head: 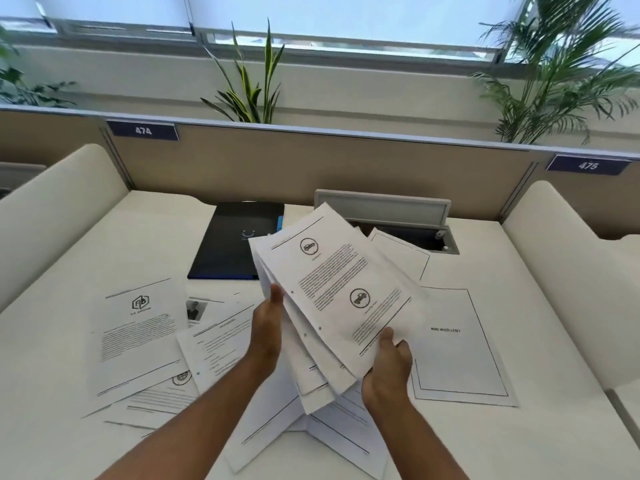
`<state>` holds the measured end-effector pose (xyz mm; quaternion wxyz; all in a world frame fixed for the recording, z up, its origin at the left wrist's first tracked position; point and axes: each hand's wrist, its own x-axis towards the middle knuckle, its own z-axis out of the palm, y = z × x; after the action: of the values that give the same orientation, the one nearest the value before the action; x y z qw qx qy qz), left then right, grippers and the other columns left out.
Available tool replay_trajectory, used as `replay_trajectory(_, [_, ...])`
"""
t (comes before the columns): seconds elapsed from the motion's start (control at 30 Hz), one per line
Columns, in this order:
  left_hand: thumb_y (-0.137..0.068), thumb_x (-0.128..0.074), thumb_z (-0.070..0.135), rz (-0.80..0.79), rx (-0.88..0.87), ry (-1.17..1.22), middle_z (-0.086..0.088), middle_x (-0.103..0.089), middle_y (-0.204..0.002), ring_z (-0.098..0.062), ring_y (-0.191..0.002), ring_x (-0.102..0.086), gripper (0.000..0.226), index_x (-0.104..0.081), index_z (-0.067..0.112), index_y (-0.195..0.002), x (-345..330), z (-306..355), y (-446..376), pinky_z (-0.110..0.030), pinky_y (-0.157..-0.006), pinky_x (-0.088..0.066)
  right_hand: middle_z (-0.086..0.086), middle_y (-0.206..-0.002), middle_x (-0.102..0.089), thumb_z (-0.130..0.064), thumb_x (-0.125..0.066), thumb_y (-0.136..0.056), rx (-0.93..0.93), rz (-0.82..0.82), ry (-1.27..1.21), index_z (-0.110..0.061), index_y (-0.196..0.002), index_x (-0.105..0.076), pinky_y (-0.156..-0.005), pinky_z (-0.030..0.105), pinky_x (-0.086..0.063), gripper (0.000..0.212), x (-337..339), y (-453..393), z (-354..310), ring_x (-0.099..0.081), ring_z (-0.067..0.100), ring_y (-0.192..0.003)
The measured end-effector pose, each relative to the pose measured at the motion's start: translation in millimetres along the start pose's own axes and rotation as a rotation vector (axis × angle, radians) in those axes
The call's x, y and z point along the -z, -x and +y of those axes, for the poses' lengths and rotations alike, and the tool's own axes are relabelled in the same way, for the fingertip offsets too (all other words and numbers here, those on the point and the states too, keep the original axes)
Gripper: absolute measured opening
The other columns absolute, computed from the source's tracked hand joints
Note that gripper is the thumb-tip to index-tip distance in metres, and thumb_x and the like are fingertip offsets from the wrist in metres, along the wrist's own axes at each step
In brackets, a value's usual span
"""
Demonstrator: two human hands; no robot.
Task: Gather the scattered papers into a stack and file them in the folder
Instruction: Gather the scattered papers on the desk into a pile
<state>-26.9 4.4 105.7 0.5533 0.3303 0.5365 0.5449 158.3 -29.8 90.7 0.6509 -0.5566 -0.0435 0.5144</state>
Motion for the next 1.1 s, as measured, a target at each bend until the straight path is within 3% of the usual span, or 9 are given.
replay_trajectory(0.17, [-0.088,-0.072,0.036,0.207,-0.051,-0.183,0.003,-0.076,-0.097,-0.021,-0.088,-0.074,0.018,-0.068,0.024,-0.100,-4.5,4.7,-5.2,-0.032,-0.067,-0.062,0.004,-0.110,-0.077,-0.006,-0.066,-0.098,-0.053,-0.125,0.110,-0.019,-0.111,-0.068,-0.084,0.039,-0.060,0.019,3.5,4.5,21.0,-0.073,0.023,-0.099])
replay_trajectory(0.3, [-0.079,-0.080,0.031,0.194,-0.018,-0.110,-0.001,-0.078,-0.092,-0.023,-0.081,-0.075,0.029,-0.070,0.015,-0.101,11.6,15.1,-10.9,-0.033,-0.061,-0.061,0.010,-0.120,-0.068,-0.008,-0.076,-0.089,0.014,-0.021,0.164,-0.005,-0.128,-0.057,-0.091,0.042,-0.056,0.044,8.2,-15.6,5.5,-0.068,0.029,-0.104])
replay_trajectory(0.4, [-0.072,-0.084,0.034,0.103,-0.051,-0.112,-0.001,-0.078,-0.094,-0.023,-0.082,-0.076,0.041,-0.069,0.014,-0.104,23.0,25.9,-8.6,-0.034,-0.063,-0.061,0.009,-0.133,-0.055,-0.017,-0.082,-0.087,0.195,0.024,0.382,-0.009,-0.138,-0.049,-0.101,0.037,-0.046,0.061,0.2,-35.6,-22.4,-0.057,0.026,-0.123])
replay_trajectory(0.5, [-0.068,-0.086,0.038,-0.005,-0.076,-0.155,-0.002,-0.077,-0.102,-0.026,-0.088,-0.075,0.054,-0.064,0.016,-0.112,27.1,34.1,-7.6,-0.049,-0.072,-0.062,0.003,-0.138,-0.058,-0.032,-0.085,-0.084,0.307,-0.269,0.548,-0.018,-0.141,-0.047,-0.108,0.047,-0.051,0.070,-17.1,-44.4,-51.2,-0.057,0.022,-0.129])
replay_trajectory(0.63, [-0.070,-0.086,0.035,-0.037,-0.159,-0.175,0.006,-0.072,-0.107,-0.024,-0.091,-0.074,0.059,-0.053,0.035,-0.118,22.1,44.6,-3.4,-0.045,-0.068,-0.063,0.004,-0.120,-0.074,-0.052,-0.089,-0.066,0.246,-0.653,0.652,-0.020,-0.134,-0.056,-0.092,0.052,-0.061,0.082,-38.4,-50.5,-81.9,-0.072,0.028,-0.109])
replay_trajectory(0.8, [-0.087,-0.073,0.020,-0.060,-0.311,-0.214,0.016,-0.058,-0.125,-0.027,-0.101,-0.069,0.073,-0.026,0.054,-0.132,19.8,48.3,3.5,-0.045,-0.071,-0.063,0.003,-0.116,-0.077,-0.044,-0.093,-0.063,0.218,-0.706,0.598,-0.019,-0.126,-0.063,-0.086,0.045,-0.063,0.074,-46.9,-46.1,-65.9,-0.074,0.027,-0.107])
replay_trajectory(0.9, [-0.092,-0.067,0.019,-0.068,-0.330,-0.180,0.018,-0.064,-0.121,-0.020,-0.102,-0.070,0.077,-0.020,0.059,-0.137,22.3,49.3,6.1,-0.035,-0.070,-0.062,0.002,-0.122,-0.076,-0.043,-0.087,-0.074,0.128,-0.788,0.576,-0.021,-0.131,-0.062,-0.086,0.039,-0.060,0.066,-50.9,-42.1,-55.6,-0.072,0.027,-0.113])
replay_trajectory(1.0, [-0.092,-0.063,0.036,-0.094,-0.325,-0.230,0.013,-0.070,-0.113,-0.018,-0.100,-0.071,0.049,-0.037,0.054,-0.130,26.6,53.7,5.1,-0.033,-0.070,-0.062,0.010,-0.131,-0.071,-0.033,-0.083,-0.080,-0.027,-0.890,0.531,-0.014,-0.138,-0.059,-0.098,0.055,-0.056,0.065,-54.6,-43.4,-48.5,-0.068,0.032,-0.120])
replay_trajectory(1.1, [-0.087,-0.057,0.050,-0.061,-0.329,-0.258,0.009,-0.071,-0.109,-0.023,-0.099,-0.071,0.037,-0.052,0.036,-0.120,29.7,59.0,3.0,-0.043,-0.075,-0.063,0.015,-0.127,-0.073,-0.021,-0.086,-0.080,-0.007,-0.888,0.499,-0.007,-0.131,-0.064,-0.096,0.054,-0.058,0.058,-61.4,-38.9,-46.0,-0.068,0.038,-0.118])
